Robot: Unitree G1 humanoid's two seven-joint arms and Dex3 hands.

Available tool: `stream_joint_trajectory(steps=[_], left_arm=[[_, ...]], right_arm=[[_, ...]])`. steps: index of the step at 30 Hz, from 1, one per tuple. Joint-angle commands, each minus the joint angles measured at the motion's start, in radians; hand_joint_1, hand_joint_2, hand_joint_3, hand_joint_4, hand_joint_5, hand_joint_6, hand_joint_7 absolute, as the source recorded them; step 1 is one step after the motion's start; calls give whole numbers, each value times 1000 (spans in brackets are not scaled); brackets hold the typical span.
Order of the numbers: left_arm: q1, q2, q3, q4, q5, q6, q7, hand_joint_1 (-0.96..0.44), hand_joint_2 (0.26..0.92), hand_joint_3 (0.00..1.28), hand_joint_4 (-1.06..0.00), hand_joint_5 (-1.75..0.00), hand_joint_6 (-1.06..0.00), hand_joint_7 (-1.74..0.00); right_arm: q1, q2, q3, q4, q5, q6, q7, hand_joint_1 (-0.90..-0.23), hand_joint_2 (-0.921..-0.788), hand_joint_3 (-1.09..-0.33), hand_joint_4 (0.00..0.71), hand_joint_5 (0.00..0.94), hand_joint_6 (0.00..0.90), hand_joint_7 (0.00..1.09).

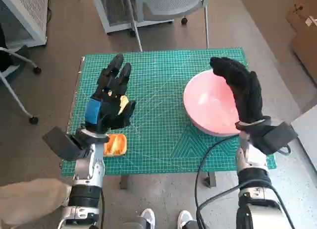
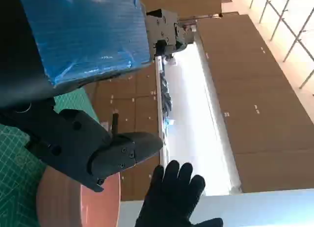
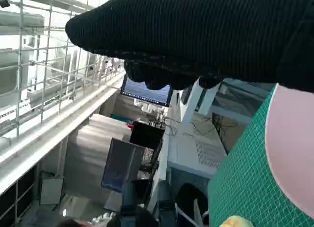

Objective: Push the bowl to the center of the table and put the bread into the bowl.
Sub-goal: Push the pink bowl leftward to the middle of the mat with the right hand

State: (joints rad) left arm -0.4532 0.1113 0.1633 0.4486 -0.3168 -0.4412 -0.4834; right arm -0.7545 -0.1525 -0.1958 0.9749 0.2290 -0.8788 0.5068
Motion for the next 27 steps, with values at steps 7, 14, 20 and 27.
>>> stream_joint_trajectory(steps=[7,14,20,27], left_arm=[[-21,6,-3,14,27,-33,16,-359,645,760,-31,-19,1,-378],[-24,6,-6,12,40,-40,30,-358,645,753,-40,-23,1,-390],[-31,7,-6,18,50,-49,36,-352,646,745,-45,-25,1,-402],[-32,10,-6,13,48,-44,38,-350,648,739,-47,-25,1,-405]], right_arm=[[9,-4,1,-9,8,9,18,-566,-921,-689,167,2,221,3],[8,-2,0,-21,12,14,22,-563,-921,-686,167,1,224,5],[8,-1,2,-31,8,20,16,-570,-921,-680,167,1,231,8],[7,0,5,-39,-2,22,3,-576,-921,-672,168,1,237,11]])
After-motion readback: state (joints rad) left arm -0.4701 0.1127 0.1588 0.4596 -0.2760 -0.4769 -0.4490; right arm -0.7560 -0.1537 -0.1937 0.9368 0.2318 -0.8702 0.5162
